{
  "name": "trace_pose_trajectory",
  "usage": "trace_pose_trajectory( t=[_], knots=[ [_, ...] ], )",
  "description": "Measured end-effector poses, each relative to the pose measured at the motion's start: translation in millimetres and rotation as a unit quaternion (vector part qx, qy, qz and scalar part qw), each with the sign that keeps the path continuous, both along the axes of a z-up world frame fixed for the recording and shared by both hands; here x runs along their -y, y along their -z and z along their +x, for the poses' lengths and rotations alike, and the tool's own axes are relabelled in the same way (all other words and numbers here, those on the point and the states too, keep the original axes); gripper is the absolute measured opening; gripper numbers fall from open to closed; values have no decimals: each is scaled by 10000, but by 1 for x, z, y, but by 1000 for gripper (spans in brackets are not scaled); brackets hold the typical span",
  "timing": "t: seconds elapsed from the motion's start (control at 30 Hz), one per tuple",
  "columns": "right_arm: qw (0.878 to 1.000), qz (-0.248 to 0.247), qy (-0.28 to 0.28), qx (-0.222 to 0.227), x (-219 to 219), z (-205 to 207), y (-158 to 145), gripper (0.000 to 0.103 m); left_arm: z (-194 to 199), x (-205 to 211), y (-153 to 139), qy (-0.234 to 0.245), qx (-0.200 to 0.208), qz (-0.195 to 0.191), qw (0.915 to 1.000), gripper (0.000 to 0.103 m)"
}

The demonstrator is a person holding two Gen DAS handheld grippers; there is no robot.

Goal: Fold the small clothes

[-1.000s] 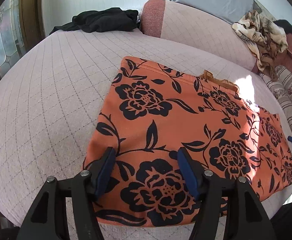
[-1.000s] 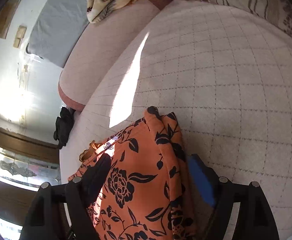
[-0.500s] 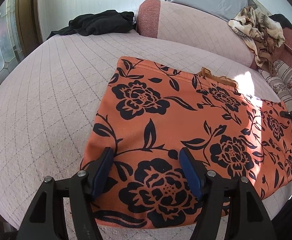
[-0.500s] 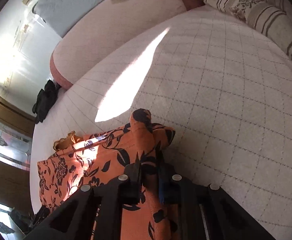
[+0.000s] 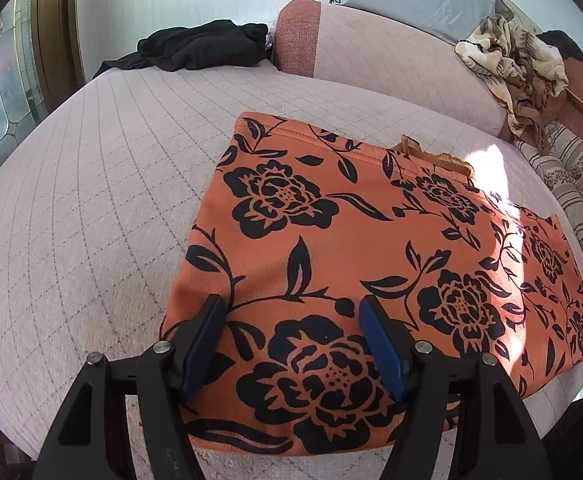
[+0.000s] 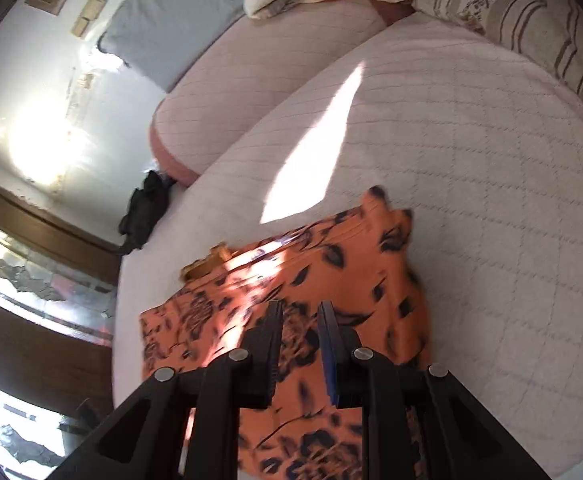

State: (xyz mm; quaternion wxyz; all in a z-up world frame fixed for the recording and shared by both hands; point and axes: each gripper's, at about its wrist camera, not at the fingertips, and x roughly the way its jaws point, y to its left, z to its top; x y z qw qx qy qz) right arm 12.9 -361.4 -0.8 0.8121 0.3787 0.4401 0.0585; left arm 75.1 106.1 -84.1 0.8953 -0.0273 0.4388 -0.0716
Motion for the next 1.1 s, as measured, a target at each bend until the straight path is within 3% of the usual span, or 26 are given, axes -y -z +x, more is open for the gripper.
trace_pose_trajectory(
  t=[0.07, 0.13, 0.17, 0.2, 0.23, 0.3, 0.43, 0.47, 0.53, 0.57, 0.6, 0.7, 0.73, 0.77, 0.83, 0.9, 1.1],
  knots=[
    [9985, 411, -276, -223, -13, -11, 15, 23, -1, -1, 0, 10, -4, -17, 10000, 70],
    [9964, -16, -66, -839, -12, -25, 45, 23, -3, -3, -1, 19, -15, -46, 10000, 70],
    [9950, 188, 197, -964, -1, -35, 63, 11, -3, -4, -1, 20, -26, -71, 10000, 70],
    [9914, 770, 602, -865, 12, -49, 75, 5, -4, -5, -2, 27, -30, -91, 10000, 70],
    [9876, 1012, 873, -823, 19, -60, 77, 5, -6, -6, -3, 21, -25, -107, 9999, 70],
    [9919, 519, 916, -717, 13, -70, 56, 13, -7, -7, -3, 25, -22, -134, 9999, 70],
    [9976, 576, 215, -317, -21, -75, 32, 16, -6, -7, -4, -29, -45, -181, 9998, 70],
    [9980, 463, 127, -419, -26, -75, 38, 17, -7, -8, -4, -43, -52, -205, 9998, 70],
    [9921, 229, 363, -1179, -20, -80, 73, 13, -7, -10, -6, -40, -43, -275, 9996, 70],
    [9887, 646, 609, -1204, -13, -88, 87, 6, -10, -12, -8, -55, 5, -306, 9995, 70],
    [9877, 802, 724, -1134, -9, -92, 87, 6, -14, -15, -12, -77, 96, -318, 9994, 70],
    [9949, 83, 333, -944, -23, -83, 52, 18, -22, -17, -21, -35, 394, -271, 9988, 70],
    [9965, 15, 250, -795, -25, -78, 41, 30, -23, -15, -23, 6, 445, -251, 9987, 70],
    [9978, -13, 230, -621, -23, -73, 31, 62, -24, -13, -23, 47, 472, -229, 9986, 70],
    [9974, -345, 473, -417, -15, -63, 16, 99, -20, -10, -20, 96, 381, -211, 9990, 70],
    [9974, -401, 552, -237, -6, -47, 14, 99, -17, -7, -15, 94, 262, -229, 9993, 70],
    [9976, -196, 547, -385, 36, 16, 40, 97, -14, -1, -7, 119, 193, -124, 9997, 70]
  ],
)
